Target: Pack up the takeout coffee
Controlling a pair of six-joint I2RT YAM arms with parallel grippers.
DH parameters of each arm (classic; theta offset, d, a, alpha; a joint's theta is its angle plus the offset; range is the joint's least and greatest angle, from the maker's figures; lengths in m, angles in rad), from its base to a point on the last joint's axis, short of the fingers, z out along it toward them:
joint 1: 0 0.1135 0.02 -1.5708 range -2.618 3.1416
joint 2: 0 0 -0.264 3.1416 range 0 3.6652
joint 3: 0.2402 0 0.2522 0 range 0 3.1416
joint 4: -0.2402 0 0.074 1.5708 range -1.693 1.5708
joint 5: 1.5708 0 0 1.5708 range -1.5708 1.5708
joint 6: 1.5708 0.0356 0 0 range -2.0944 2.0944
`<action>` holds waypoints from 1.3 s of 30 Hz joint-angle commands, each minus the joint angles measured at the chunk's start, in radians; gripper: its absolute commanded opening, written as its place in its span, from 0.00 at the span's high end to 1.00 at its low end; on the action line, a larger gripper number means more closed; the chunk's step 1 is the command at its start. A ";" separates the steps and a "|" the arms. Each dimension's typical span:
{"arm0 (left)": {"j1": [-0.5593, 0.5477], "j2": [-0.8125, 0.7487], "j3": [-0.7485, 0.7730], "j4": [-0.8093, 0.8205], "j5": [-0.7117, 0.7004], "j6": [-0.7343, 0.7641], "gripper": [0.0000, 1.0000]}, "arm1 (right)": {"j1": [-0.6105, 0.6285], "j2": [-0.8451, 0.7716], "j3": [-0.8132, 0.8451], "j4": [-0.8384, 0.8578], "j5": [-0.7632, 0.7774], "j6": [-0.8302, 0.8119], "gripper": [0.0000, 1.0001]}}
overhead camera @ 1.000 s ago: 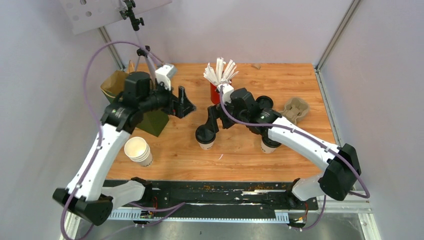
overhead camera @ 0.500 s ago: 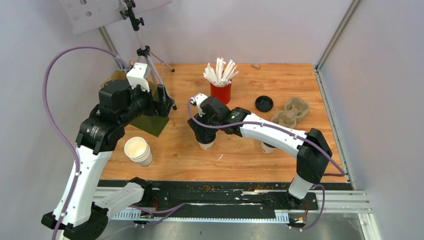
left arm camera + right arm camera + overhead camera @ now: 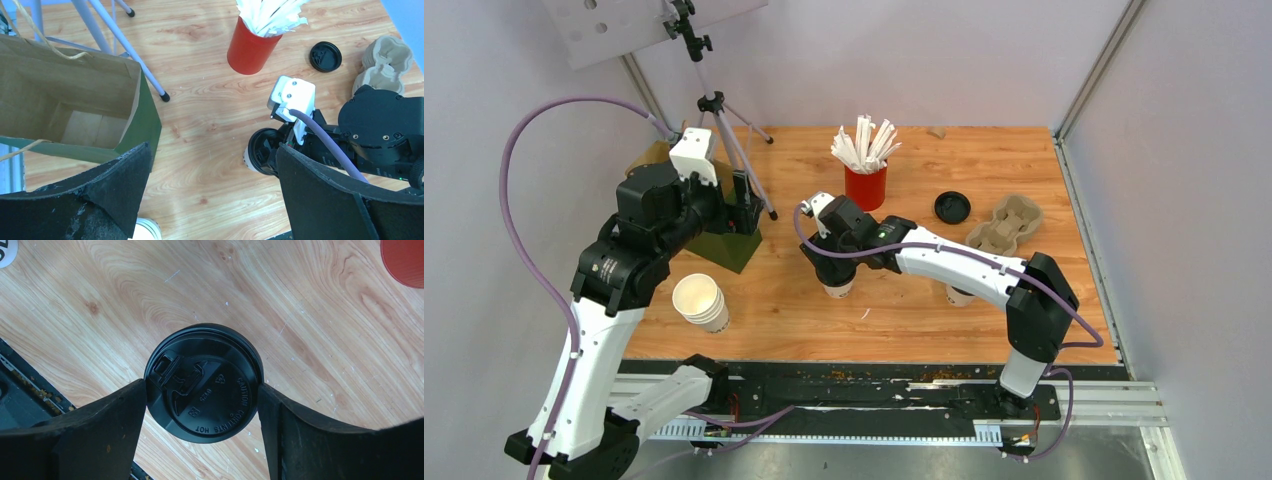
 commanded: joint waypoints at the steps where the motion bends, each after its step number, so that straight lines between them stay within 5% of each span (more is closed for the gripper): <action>1: -0.002 -0.002 -0.003 0.011 -0.020 0.020 0.00 | 0.008 0.015 0.010 -0.006 0.020 0.002 0.24; 15: -0.002 0.001 0.003 -0.005 -0.041 0.032 0.00 | 0.008 -0.024 -0.146 0.058 0.002 0.053 0.29; 23: -0.001 0.009 -0.009 -0.010 -0.068 0.033 0.00 | 0.008 -0.048 -0.087 0.024 0.026 0.041 0.33; 30: -0.001 -0.004 -0.089 -0.022 -0.267 -0.036 0.00 | 0.000 -0.097 -0.079 0.016 0.027 0.052 0.36; 39: -0.001 -0.008 -0.112 -0.002 -0.241 -0.036 0.00 | -0.042 -0.175 -0.116 0.009 0.029 0.065 0.37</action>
